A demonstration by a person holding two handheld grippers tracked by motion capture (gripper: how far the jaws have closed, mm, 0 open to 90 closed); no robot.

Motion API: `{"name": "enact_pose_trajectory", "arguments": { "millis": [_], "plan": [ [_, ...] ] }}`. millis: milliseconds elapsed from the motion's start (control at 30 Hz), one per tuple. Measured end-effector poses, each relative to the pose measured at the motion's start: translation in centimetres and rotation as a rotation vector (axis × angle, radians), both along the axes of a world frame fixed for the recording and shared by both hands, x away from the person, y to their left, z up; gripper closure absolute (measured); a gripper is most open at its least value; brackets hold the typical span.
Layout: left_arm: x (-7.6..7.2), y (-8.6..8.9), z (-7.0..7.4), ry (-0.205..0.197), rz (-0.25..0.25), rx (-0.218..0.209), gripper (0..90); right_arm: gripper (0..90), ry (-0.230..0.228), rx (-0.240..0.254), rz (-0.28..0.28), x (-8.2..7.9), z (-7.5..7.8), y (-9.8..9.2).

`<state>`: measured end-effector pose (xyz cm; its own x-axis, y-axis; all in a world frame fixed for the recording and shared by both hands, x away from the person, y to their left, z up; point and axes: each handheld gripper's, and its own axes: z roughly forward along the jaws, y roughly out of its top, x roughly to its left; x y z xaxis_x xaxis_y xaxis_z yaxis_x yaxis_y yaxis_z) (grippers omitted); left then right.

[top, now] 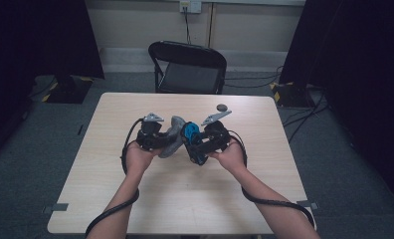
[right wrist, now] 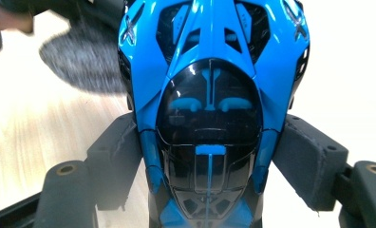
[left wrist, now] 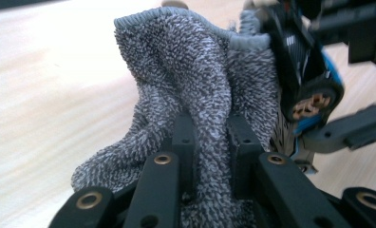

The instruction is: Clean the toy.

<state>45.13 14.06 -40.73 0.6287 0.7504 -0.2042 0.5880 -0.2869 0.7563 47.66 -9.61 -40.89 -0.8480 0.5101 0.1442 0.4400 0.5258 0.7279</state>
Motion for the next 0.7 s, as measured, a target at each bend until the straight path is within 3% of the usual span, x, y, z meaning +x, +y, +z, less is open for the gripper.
{"name": "enact_pose_trajectory", "arguments": {
  "millis": [467, 700],
  "plan": [
    [-0.9, -1.9, -3.0, 0.079, -0.063, 0.019, 77.3, 27.5, -0.011, 0.018, -0.019, 0.4, 1.0, 0.3],
    [-1.4, -2.6, -4.3, 0.114, -0.108, 0.063, 77.2, 27.5, -0.018, 0.031, -0.039, 0.6, 1.4, -0.1]
  ]
}}
